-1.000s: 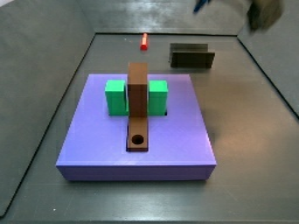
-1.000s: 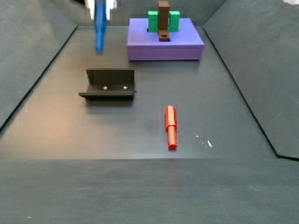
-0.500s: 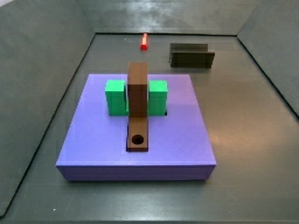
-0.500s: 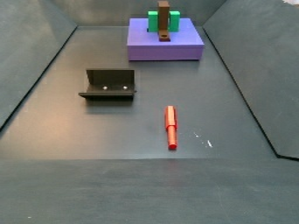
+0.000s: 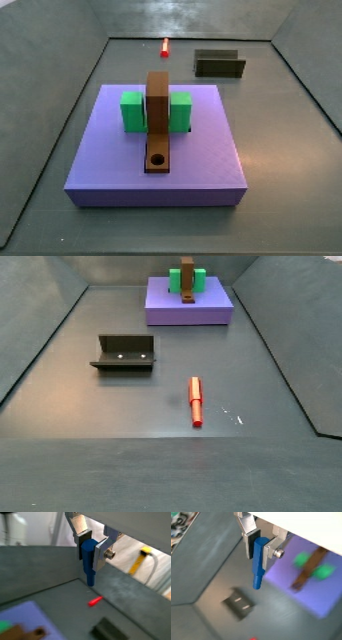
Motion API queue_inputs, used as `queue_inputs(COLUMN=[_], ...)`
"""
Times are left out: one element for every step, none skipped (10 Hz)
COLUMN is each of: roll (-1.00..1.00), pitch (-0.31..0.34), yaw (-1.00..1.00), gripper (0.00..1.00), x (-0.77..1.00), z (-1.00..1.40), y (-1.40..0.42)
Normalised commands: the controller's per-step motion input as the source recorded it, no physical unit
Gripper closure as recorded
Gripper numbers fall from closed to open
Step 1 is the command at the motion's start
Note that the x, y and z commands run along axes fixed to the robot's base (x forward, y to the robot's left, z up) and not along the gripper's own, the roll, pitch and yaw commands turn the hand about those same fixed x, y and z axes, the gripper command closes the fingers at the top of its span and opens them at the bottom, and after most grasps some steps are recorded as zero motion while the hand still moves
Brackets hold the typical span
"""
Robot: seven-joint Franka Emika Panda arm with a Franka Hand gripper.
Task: Pick up the blue object. Move up. Place the blue object on the fixture. Regrasp the blue object. Move to above the board. Insert the blue object.
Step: Move to above the board, then insert the blue object.
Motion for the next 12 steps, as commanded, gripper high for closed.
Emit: queue_inputs(roll=[-1.0, -1.0, -1.0, -1.0, -0.83, -0.6, -0.41, -0.24, 0.0, -0.01, -0.42, -0.5], pitch=[0.068, 0.07, 0.067, 0.048, 0.005, -0.02, -0.033, -0.033, 0.0, 0.0, -0.039, -0.02], yaw=[-0.01, -0.01, -0.01, 0.0, 0.0, 0.0, 0.0, 0.0, -0.01, -0.08, -0.22, -0.13], gripper=[1.0, 1.0, 1.0, 1.0, 1.0, 1.0, 1.0, 1.0, 1.0, 1.0, 1.0, 1.0], x=[-0.42, -0.17, -0.06, -0.07, -0.09, -0.08, -0.07, -0.04, 0.0, 0.0, 0.0, 0.0], z=[0.09, 0.0, 0.01, 0.03, -0.01, 0.0, 0.0, -0.01, 0.0, -0.12, -0.21, 0.0], y=[-0.5, -0.14, -0.04, -0.04, 0.0, 0.02, 0.02, 0.01, 0.0, 0.0, -0.1, -0.29])
